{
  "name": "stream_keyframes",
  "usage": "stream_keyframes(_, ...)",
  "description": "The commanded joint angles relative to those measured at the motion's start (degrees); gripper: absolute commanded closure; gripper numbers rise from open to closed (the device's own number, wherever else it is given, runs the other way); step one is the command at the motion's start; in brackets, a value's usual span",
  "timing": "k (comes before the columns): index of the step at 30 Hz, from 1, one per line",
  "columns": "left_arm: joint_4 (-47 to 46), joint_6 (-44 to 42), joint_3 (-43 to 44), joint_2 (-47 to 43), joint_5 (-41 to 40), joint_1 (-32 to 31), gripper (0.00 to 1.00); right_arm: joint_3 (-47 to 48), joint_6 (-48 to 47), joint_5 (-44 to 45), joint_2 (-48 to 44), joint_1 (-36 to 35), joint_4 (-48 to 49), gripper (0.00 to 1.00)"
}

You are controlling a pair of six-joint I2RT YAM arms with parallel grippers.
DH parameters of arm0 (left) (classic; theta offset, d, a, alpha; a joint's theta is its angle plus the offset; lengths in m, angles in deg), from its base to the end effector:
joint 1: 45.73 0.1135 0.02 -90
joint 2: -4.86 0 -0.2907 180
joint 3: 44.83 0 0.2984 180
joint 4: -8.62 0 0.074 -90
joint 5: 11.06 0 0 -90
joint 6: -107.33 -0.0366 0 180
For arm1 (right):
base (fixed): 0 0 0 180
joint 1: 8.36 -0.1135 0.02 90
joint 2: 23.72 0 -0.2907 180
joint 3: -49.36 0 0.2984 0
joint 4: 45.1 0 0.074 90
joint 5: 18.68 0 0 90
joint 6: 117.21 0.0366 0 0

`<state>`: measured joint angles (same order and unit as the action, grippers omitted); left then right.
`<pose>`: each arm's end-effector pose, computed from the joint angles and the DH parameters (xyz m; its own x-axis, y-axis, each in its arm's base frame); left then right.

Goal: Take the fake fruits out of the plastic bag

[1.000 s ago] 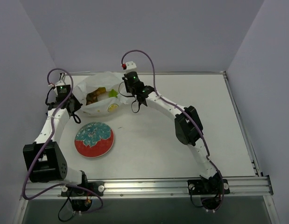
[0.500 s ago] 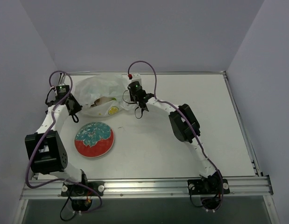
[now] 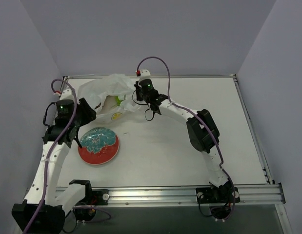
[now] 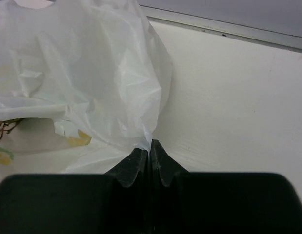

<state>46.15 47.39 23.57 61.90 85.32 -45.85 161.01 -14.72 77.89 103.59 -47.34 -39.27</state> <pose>0.2534 -0.0046 0.3675 -0.4327 -0.4969 -0.7522 -0.1328 0.8604 -0.4920 0.4630 0.3693 0.2453 -0.2458 0.0775 -0.9662 -0.4959 0.8464 0.1940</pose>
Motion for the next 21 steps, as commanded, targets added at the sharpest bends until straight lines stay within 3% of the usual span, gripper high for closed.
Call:
stream_keyframes(1, 4.74, 0.34, -0.46, -1.93, -3.81, -9.33, 0.55, -0.73, 1.30, -2.08, -3.56, -0.31, 2.96, 0.99)
stream_keyframes(4, 3.51, 0.70, 0.59, 1.31, -5.66, -13.14, 0.64, -1.26, 1.92, -2.35, -4.08, -0.57, 2.96, 0.99)
stream_keyframes(7, 3.24, -1.49, 5.59, 8.25, -8.81, -15.61, 0.61, -2.49, 1.84, -2.35, -5.22, -1.18, 2.96, 1.00)
stream_keyframes(8, 3.77, -2.20, 8.91, 11.23, -11.88, -15.79, 0.57, -3.45, 1.83, -2.35, -5.57, -1.45, 3.05, 1.00)
stream_keyframes(9, 3.86, -3.16, 10.43, 12.30, -13.65, -15.79, 0.46, -3.89, 1.75, -2.44, -6.27, -1.53, 3.13, 1.00)
stream_keyframes(13, 5.00, -8.16, 15.62, 15.91, -22.79, -15.35, 0.27, -5.91, 1.22, -2.26, -7.60, -1.98, 3.13, 1.00)
stream_keyframes(17, 3.95, -11.08, 17.21, 20.73, -28.34, -14.74, 0.18, -7.50, 1.39, -2.26, -8.83, -2.15, 3.40, 1.00)
stream_keyframes(21, 4.56, -13.19, 21.07, 27.41, -26.95, -13.07, 0.15, -8.20, 1.13, -2.44, -10.06, -2.41, 3.14, 1.00)
